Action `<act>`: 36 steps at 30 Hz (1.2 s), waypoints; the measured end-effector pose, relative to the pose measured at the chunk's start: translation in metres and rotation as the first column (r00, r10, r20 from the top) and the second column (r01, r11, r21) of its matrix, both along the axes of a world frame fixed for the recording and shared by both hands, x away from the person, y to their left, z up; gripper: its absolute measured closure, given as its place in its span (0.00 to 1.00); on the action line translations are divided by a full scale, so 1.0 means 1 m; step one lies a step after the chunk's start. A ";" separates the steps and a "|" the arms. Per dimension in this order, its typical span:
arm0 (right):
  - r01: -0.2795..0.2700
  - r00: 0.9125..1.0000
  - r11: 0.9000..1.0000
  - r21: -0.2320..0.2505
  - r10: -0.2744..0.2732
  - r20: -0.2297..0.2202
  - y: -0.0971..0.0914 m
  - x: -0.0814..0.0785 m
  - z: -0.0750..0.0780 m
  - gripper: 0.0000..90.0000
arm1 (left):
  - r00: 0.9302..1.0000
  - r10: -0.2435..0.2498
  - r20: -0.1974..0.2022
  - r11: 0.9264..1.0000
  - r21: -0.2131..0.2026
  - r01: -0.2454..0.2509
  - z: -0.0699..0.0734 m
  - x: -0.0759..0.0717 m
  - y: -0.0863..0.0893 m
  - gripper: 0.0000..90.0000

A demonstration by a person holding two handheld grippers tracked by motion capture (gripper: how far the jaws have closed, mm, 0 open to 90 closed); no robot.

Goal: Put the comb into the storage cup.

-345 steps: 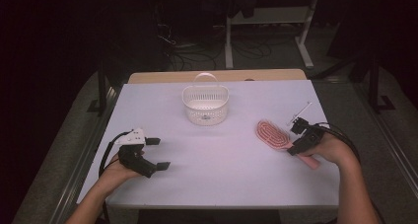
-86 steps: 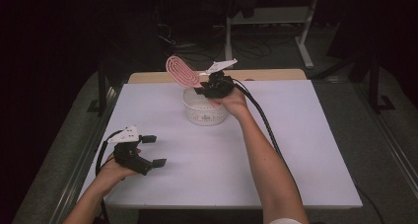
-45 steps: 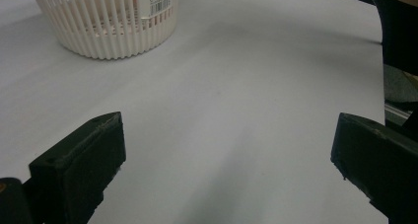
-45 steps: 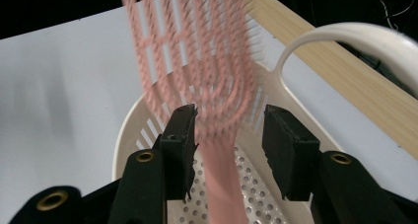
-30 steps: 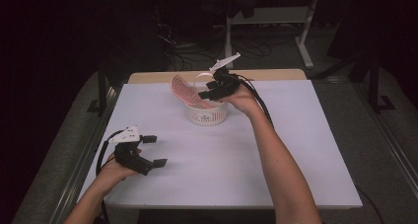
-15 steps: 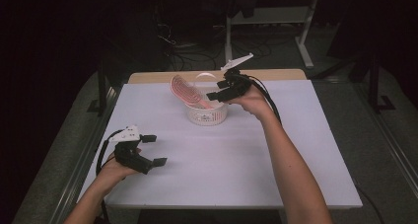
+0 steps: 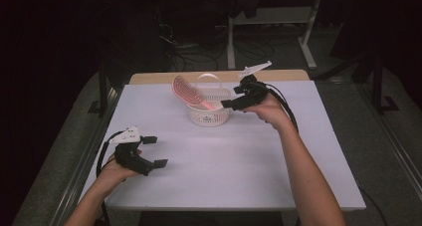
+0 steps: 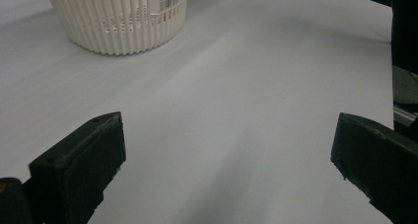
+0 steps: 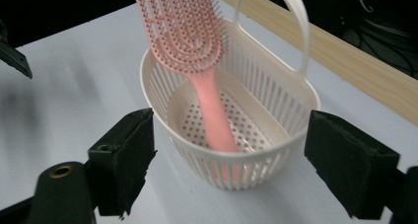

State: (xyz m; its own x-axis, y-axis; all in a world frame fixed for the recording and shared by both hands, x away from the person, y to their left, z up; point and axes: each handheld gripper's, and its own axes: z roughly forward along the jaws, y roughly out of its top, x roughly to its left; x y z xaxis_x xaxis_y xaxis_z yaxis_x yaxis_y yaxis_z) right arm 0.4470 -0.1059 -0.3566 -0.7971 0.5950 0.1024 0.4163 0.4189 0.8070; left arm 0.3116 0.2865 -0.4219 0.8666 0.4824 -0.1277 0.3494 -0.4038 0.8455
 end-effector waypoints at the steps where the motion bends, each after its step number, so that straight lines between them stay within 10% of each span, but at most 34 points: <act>1: 0.010 1.000 1.000 0.002 -0.010 0.005 -0.004 -0.003 0.000 0.19 | 1.000 -0.001 0.000 1.000 0.002 0.001 0.000 0.000 0.000 0.00; 17: 0.084 0.996 0.996 0.027 -0.084 0.011 -0.037 -0.037 -0.011 0.00 | 1.000 -0.003 0.009 1.000 0.005 0.003 -0.002 0.002 0.001 0.00; 36: 0.110 0.994 0.994 0.027 -0.110 0.002 -0.063 -0.083 -0.047 0.00 | 1.000 -0.003 0.008 1.000 0.008 0.003 -0.003 0.001 0.000 0.00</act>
State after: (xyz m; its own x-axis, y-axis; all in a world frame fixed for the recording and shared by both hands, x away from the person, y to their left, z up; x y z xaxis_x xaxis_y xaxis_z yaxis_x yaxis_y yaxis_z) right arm 0.3639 -0.1692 -0.4033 -0.7271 0.6765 0.1170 0.4563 0.3488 0.8186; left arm 0.3129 0.2862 -0.4244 0.8689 0.4808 -0.1174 0.3418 -0.4114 0.8450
